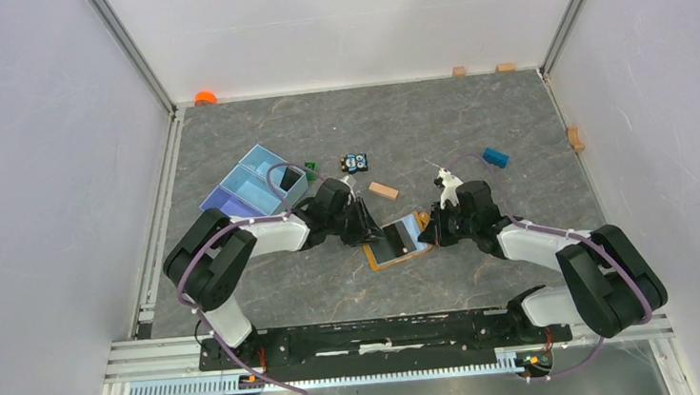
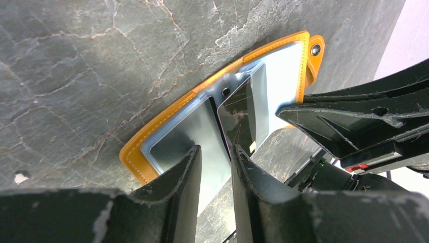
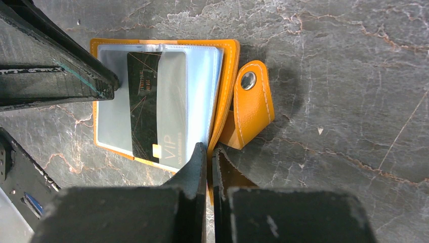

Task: Put the credit cards into the card holder
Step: Insert the credit card into the card holder, then turn over the card slot in the card holder.

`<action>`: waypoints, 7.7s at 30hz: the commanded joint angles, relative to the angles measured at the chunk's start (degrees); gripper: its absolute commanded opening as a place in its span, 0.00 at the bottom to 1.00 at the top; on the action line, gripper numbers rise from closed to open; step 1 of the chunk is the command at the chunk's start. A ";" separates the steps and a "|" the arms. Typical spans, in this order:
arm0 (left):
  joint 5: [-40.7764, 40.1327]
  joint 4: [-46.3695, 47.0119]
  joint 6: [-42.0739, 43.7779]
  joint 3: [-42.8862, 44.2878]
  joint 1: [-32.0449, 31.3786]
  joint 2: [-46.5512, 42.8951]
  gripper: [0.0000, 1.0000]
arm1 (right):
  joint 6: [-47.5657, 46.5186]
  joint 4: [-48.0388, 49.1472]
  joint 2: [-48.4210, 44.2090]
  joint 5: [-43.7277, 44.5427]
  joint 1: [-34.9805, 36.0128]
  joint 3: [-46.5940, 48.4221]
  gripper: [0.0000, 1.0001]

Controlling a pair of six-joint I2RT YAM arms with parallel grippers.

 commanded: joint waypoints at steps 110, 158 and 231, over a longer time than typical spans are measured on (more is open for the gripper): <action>-6.53 -9.37 6.76 2.45 -6.19 2.49 0.20 | 2.63 -18.07 -19.35 6.91 8.64 6.59 0.26; -6.36 -9.62 6.76 2.53 -6.19 2.86 0.20 | 1.15 -16.97 -17.20 10.30 8.63 3.20 0.06; -7.06 -3.34 9.32 -1.71 -4.43 -1.57 0.09 | -8.15 -22.78 -19.66 23.35 17.88 12.37 0.79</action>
